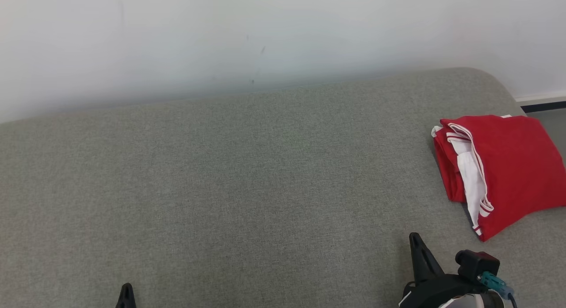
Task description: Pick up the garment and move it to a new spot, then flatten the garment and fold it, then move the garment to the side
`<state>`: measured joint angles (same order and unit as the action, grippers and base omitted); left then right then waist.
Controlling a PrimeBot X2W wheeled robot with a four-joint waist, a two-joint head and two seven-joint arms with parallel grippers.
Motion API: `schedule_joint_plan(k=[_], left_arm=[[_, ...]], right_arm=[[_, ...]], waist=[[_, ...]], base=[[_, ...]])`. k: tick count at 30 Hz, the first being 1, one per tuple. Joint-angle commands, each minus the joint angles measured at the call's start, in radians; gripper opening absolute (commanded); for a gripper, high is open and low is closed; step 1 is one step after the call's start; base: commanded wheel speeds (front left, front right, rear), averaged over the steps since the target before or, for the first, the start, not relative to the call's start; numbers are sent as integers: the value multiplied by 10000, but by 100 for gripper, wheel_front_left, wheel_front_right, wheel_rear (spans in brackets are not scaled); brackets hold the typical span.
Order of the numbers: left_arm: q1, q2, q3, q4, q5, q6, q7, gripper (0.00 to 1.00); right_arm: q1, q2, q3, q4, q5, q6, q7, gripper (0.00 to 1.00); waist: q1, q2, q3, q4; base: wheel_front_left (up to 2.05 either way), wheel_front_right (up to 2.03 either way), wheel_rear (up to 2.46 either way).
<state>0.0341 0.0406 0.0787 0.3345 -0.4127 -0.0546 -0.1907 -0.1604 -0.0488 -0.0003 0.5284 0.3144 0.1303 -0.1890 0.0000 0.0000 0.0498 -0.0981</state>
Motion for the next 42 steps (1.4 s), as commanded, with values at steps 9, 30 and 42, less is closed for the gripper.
schedule_joint_plan(k=[9, 30, 42], left_arm=[[-382, 55, 71, -292, -1628, -148, 374, 0], [-719, 77, 154, -482, -4643, -338, 1153, 0], [-901, 88, 201, -572, -6225, -433, 1564, 0]], right_arm=[[17, -9, -157, -544, 1767, 1, 370, 0], [156, -12, -445, -1233, 5032, 3, 1144, 0], [237, -14, -597, -1577, 6723, 4, 1552, 0]], waist=[[0, 0, -38, 77], [0, 0, -128, 262], [0, 0, -184, 377]], base=[[0, 0, 0], [0, 0, 0], [0, 0, 0]])
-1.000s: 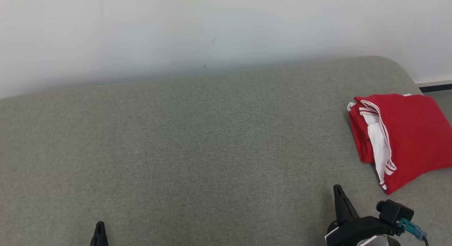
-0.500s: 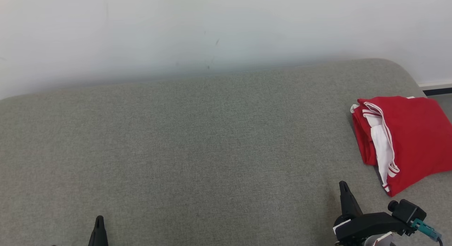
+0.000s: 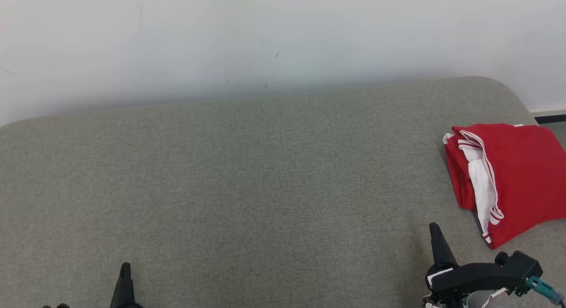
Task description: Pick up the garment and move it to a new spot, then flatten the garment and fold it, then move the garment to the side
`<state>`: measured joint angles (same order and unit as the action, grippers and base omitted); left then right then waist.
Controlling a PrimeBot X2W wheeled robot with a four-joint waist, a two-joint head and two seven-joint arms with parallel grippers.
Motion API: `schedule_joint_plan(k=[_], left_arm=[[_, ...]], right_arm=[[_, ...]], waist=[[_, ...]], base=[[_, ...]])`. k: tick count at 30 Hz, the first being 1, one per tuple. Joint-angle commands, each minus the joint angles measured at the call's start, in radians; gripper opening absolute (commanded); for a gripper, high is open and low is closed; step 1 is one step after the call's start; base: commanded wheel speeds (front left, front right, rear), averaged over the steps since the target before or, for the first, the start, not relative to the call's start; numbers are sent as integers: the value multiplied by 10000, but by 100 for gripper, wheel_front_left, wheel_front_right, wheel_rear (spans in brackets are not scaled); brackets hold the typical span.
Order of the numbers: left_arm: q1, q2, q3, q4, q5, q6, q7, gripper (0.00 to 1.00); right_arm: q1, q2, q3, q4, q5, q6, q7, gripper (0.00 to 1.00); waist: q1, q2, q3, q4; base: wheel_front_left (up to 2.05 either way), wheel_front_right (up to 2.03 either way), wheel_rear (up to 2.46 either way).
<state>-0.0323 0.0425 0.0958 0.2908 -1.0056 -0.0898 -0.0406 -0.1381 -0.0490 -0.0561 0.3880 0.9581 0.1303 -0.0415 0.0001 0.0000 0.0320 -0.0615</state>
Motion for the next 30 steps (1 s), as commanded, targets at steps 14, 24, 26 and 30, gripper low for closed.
schedule_joint_plan(k=[14, 24, 26, 30], left_arm=[[-392, 77, 73, -214, -1668, -162, 426, 0], [-486, 81, 101, -270, -2630, -225, 673, 0], [-511, 82, 108, -279, -2824, -237, 714, 0], [-552, 84, 119, -299, -3166, -249, 811, 0]], right_arm=[[74, -13, -174, -479, 1771, 5, 429, 0], [112, -14, -265, -696, 2828, 6, 692, 0], [120, -14, -285, -739, 3005, 6, 733, 0], [139, -14, -317, -806, 3411, 6, 827, 0]], waist=[[0, 0, -61, 125], [0, 0, -104, 213], [0, 0, -113, 230], [0, 0, -130, 266]], base=[[0, 0, 0], [0, 0, 0], [0, 0, 0], [0, 0, 0]])
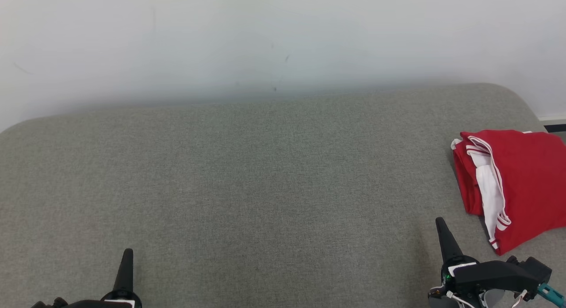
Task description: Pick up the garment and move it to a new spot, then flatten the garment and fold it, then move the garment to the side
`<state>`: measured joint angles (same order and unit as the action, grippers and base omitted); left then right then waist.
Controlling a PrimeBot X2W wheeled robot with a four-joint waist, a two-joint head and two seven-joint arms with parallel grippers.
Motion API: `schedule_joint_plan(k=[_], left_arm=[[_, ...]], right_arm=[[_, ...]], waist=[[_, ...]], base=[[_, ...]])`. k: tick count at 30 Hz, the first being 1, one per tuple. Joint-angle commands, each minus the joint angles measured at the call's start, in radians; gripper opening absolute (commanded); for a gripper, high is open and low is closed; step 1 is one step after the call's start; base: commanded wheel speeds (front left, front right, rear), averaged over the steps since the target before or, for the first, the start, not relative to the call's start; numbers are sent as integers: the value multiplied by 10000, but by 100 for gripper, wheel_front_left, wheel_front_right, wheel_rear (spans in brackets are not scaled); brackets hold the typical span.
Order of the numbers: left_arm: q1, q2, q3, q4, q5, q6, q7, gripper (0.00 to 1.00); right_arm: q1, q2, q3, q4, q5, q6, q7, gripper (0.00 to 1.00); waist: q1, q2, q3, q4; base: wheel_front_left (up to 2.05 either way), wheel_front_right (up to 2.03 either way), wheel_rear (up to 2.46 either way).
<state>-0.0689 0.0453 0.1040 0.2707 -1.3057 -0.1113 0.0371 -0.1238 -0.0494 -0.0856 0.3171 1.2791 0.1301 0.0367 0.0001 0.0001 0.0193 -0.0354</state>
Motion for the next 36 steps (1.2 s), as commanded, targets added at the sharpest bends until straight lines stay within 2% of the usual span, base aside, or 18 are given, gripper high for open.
schedule_joint_plan(k=[1, 36], left_arm=[[-197, 56, 40, -103, -254, -37, 61, 0], [-452, 69, 118, -234, -2854, -220, 737, 0]], right_arm=[[1, -11, -30, -113, 292, 8, 65, 0], [164, -10, -281, -675, 3074, 11, 741, 0]], waist=[[-1, -1, -7, 13], [-1, -1, -153, 313]], base=[[0, 0, 0], [0, 0, 0]])
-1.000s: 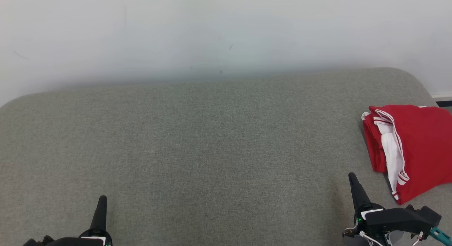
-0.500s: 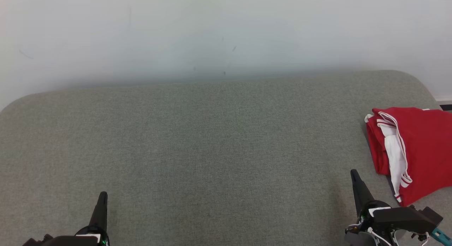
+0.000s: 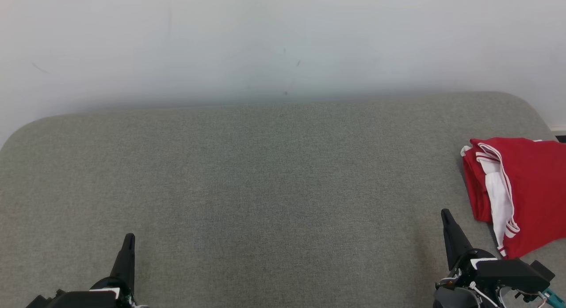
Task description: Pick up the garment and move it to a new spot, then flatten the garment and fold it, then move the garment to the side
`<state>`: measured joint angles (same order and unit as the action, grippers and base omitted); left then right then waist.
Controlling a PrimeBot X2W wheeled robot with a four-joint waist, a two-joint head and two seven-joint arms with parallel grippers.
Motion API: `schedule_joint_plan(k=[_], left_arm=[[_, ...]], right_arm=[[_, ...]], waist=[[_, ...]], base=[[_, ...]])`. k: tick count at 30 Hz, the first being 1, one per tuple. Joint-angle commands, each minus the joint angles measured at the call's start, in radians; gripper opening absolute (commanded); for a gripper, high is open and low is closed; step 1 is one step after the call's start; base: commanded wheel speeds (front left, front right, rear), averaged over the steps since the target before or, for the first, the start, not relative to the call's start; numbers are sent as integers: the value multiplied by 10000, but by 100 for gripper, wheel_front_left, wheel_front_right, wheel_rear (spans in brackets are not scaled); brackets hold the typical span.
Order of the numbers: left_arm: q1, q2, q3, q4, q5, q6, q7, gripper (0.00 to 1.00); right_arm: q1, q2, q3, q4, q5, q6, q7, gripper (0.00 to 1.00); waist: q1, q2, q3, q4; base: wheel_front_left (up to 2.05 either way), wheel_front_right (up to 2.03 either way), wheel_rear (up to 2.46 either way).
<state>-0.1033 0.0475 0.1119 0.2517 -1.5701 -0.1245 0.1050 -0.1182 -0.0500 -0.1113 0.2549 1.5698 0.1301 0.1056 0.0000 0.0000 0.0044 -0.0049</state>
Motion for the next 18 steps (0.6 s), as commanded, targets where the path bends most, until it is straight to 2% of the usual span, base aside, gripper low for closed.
schedule_joint_plan(k=[1, 18], left_arm=[[-118, 49, 41, -46, -273, -94, 77, 0], [-132, 47, 48, -57, -449, -74, 119, 0]], right_arm=[[113, -5, -31, -68, 241, 11, 75, 0], [128, -5, -46, -110, 432, 11, 122, 0]], waist=[[0, 0, -9, 17], [0, 0, -24, 49]], base=[[0, 0, 0], [0, 0, 0]])
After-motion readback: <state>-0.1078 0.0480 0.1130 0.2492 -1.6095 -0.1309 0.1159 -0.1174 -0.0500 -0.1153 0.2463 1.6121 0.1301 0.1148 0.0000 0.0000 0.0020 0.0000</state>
